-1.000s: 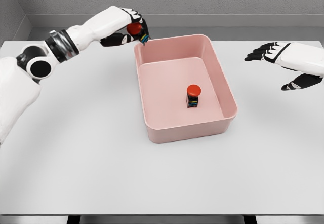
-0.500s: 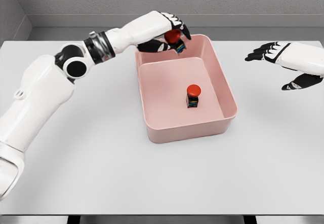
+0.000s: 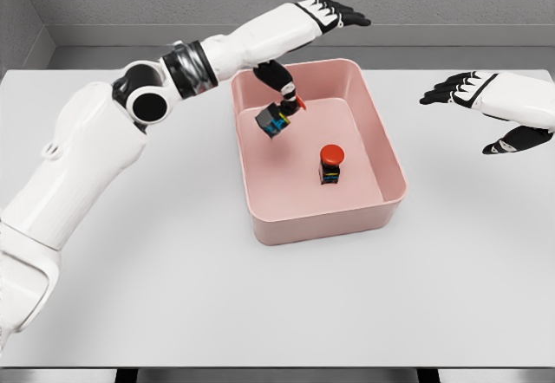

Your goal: Put the industrial switch in the basket with both arms

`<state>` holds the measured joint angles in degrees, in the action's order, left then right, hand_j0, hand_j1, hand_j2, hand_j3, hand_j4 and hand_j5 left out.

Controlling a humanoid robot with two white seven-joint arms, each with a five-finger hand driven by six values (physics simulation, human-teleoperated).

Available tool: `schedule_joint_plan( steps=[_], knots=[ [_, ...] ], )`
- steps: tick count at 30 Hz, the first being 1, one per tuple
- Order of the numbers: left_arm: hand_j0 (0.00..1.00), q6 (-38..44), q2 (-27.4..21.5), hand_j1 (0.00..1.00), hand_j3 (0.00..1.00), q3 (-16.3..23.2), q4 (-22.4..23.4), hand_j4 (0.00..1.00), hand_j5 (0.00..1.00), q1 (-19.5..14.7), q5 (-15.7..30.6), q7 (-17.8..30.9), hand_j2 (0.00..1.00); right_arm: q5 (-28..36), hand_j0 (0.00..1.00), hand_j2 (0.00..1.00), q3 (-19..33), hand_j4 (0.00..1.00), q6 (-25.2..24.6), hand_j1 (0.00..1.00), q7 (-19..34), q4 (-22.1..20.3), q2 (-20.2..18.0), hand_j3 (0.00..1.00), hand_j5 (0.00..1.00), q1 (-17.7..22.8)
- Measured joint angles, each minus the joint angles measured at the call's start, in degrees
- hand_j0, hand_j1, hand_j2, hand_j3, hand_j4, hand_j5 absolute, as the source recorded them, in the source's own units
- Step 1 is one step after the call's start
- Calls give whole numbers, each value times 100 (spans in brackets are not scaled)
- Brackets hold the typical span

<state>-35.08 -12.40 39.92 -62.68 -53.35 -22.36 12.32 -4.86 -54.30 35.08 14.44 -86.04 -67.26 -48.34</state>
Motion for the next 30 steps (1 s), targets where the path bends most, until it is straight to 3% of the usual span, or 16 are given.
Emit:
schedule_joint_plan(
  steps=[13,20,30],
  knots=[
    [100,1,-209,100,100,-76,19,100,100,35,70,1,100,0,100,100,-4,100,0,100,6,0,17,100,100,0],
    [100,1,-1174,100,100,-128,-25,100,100,167,248,-12,100,0,100,100,-4,100,0,100,9,-1,16,100,100,0],
    [100,0,-2481,100,100,-126,-304,100,100,870,516,-38,100,-1,100,100,-6,100,0,100,17,1,12,100,100,0]
  ],
)
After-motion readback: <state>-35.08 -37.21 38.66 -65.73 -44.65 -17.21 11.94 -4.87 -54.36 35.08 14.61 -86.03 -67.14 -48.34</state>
